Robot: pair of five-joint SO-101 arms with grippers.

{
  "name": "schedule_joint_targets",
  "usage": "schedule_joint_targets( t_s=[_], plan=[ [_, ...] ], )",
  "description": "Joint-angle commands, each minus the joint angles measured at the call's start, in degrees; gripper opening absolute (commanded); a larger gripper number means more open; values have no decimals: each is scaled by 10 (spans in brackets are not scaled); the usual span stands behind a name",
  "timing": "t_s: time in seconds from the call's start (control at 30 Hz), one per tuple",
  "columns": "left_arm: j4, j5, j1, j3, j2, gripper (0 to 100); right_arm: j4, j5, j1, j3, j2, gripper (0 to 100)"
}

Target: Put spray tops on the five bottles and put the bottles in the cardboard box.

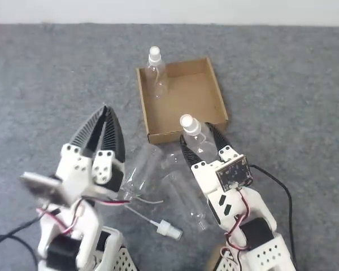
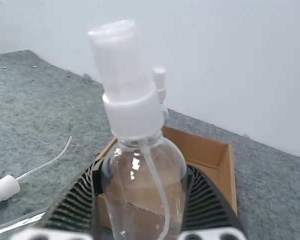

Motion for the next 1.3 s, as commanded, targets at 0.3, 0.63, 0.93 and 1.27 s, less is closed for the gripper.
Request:
schedule_joint_targets(
  t_s=[0.3,0.63,0.93,1.27],
  plan=[
    [-92,29,-41,99,-4,12,-3,1,-44,-10,-13,6],
    [-90,25,38,128,-4,13,1,1,-91,-9,-13,6],
    [-88,-43,138,153,-4,13,3,2,-90,-2,-13,6],
    [-51,-110,229,158,-4,13,3,2,-88,7,-13,6]
  ],
)
